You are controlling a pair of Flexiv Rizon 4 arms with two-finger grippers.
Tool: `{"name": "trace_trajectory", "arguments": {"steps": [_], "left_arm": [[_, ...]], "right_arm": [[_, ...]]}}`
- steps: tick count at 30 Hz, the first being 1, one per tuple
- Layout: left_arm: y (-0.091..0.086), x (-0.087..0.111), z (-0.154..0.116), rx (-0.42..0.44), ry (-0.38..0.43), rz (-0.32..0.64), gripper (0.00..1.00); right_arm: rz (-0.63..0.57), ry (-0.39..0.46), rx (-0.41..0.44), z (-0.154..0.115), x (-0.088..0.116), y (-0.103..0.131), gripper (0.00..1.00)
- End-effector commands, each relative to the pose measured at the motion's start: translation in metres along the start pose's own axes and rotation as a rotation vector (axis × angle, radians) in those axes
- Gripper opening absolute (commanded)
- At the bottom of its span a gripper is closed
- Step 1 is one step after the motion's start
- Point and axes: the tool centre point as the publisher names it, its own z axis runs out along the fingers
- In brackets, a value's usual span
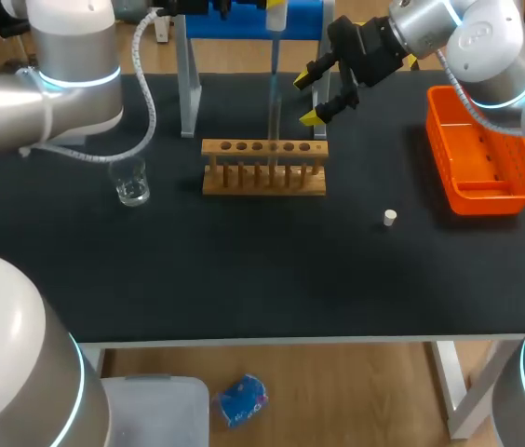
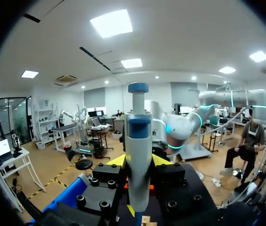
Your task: Invert the test tube, pick up the pipette, mount the tip to pipette, aspirate from beaker and dispense into the tube, eject the tip, return the pipette, and cap with the stopper.
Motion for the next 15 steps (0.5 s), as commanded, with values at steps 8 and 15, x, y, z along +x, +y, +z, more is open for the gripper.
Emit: {"name": "trace_trajectory", "arguments": {"steps": [8,15], "left_arm": [[0.0034,0.0071,0.0038,0.005,0.019,-0.018,0.0],[0.0061,0.0057,0.0042,0.005,0.018,-0.02,0.0]], "right_arm": [[0.0,0.002,0.002,-0.0009,0.0001,0.0,1.0],[0.0,0.002,0.002,-0.0009,0.0001,0.0,1.0]]}}
